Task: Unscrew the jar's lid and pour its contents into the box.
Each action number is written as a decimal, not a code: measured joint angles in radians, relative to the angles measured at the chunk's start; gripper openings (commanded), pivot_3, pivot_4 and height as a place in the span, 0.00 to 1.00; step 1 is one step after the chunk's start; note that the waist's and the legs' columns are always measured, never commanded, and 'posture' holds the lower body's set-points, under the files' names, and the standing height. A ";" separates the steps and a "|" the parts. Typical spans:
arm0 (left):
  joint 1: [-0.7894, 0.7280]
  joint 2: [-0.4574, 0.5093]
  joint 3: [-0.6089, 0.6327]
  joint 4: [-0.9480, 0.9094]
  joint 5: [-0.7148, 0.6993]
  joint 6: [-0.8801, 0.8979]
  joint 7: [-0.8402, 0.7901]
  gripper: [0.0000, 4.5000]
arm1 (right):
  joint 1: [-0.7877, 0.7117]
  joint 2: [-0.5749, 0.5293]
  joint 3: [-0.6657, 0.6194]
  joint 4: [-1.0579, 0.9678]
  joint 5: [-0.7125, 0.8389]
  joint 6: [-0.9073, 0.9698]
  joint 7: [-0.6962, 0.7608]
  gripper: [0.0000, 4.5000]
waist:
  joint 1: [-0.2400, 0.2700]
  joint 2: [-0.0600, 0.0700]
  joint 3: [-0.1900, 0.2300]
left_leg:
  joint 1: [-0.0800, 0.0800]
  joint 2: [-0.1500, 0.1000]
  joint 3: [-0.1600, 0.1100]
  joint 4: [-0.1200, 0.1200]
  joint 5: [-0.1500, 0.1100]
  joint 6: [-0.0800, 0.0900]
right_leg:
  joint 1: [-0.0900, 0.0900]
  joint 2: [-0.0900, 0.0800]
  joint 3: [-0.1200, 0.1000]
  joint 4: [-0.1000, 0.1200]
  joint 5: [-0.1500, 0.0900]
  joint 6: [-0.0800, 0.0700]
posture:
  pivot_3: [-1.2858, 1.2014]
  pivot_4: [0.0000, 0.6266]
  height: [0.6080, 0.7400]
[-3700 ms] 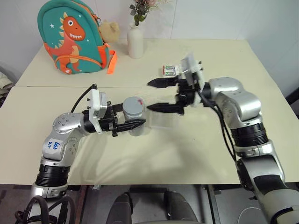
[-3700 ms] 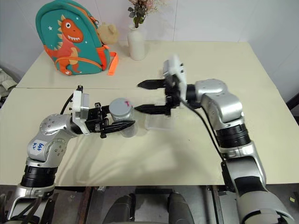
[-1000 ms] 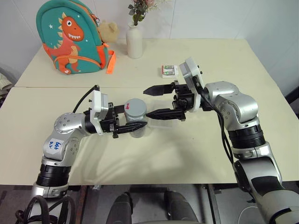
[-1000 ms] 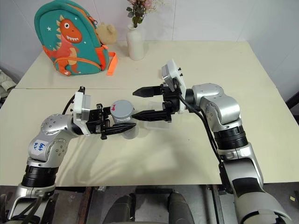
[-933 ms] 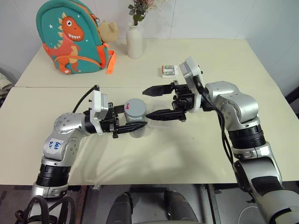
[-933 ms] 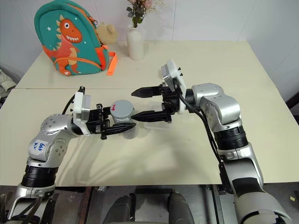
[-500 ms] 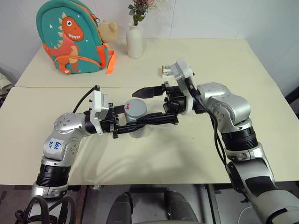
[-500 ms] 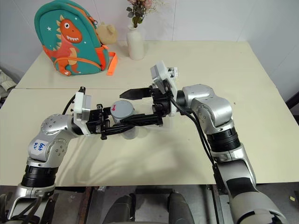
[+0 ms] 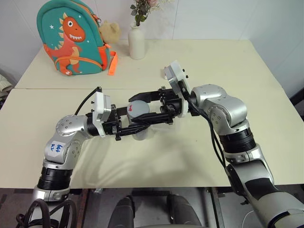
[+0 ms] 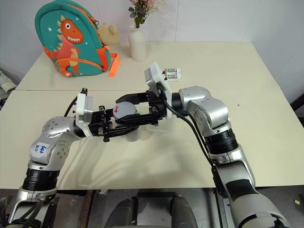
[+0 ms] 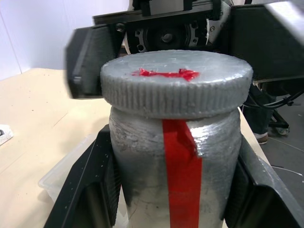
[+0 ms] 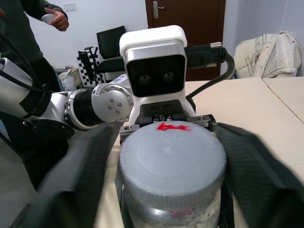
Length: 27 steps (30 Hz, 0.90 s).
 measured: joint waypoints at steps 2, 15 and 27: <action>0.000 0.000 0.000 0.000 0.000 0.000 0.002 0.50 | -0.001 0.000 0.000 0.001 0.000 0.000 0.000 0.57 | 0.000 0.000 0.000 | 0.000 0.000 0.000 0.000 0.000 0.000 | 0.000 0.000 0.000 0.000 0.000 0.000 | 0.52 0.24 1.00; 0.009 0.006 0.005 -0.003 -0.004 0.005 0.017 0.50 | -0.036 0.014 -0.247 -0.030 0.208 0.119 -0.154 0.57 | 0.001 0.000 0.000 | 0.000 0.000 0.000 0.000 0.000 0.000 | 0.000 0.000 0.000 0.000 0.000 0.000 | 0.52 0.24 1.00; 0.020 0.027 0.044 0.005 -0.013 0.041 0.025 0.50 | 0.210 -0.163 -0.337 0.210 -0.056 -0.231 -0.283 0.57 | -0.003 0.001 0.001 | 0.000 0.000 0.001 -0.001 0.000 0.000 | 0.000 0.000 0.001 -0.002 0.000 0.000 | 0.52 0.24 1.00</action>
